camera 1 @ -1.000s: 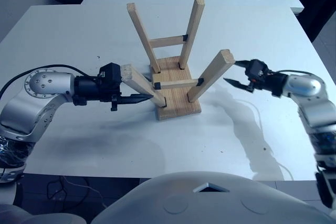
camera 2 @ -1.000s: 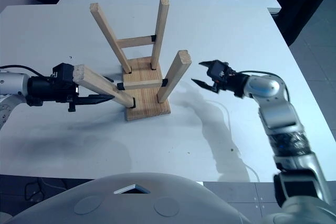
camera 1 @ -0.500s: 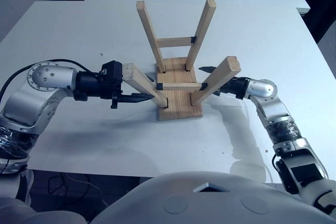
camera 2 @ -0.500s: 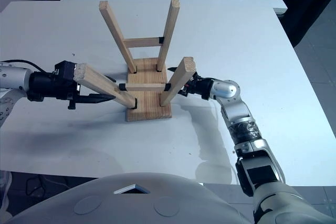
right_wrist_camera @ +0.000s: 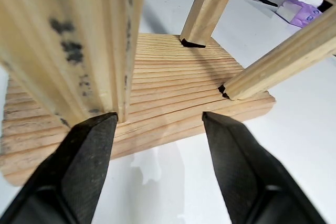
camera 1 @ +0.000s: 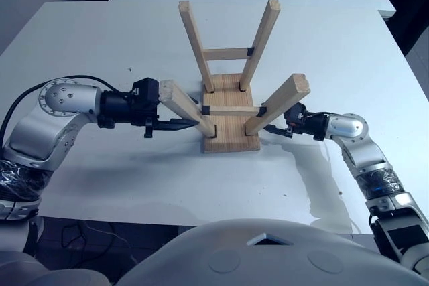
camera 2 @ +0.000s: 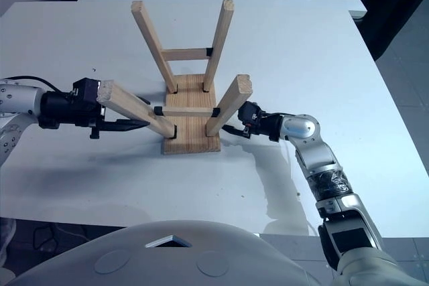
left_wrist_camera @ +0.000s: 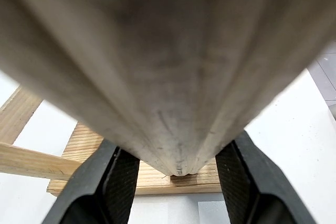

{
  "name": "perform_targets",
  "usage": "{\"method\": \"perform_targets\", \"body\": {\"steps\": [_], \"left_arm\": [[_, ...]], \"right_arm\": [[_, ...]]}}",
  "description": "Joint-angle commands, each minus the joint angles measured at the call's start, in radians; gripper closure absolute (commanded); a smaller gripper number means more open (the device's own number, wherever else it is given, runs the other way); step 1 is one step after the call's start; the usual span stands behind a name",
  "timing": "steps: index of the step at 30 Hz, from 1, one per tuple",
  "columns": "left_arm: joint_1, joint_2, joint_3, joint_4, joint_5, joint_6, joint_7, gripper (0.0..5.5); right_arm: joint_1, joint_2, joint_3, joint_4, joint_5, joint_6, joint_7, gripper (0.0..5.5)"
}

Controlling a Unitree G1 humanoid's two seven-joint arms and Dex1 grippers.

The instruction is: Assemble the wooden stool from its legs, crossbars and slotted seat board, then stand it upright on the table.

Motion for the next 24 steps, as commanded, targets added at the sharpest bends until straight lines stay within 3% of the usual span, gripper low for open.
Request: {"method": "perform_targets", "body": {"steps": [1,13,24], "left_arm": [[0.106,-0.037,-0.223,0.049,0.357,0.106,0.111,3.46],[0.01,-0.107,-0.3,0.107,0.445,0.087,0.138,3.46],[-0.003,-0.034,-0.128,0.036,0.189,0.201,0.077,3.46]], "right_arm": [[0.032,0.026,0.114,-0.115,0.006,-0.002,0.104,2.51],[0.036,0.01,0.14,-0.159,0.016,0.007,0.117,2.51],[0.075,-0.029,0.11,-0.207,0.034,0.021,0.095,2.51]]}}
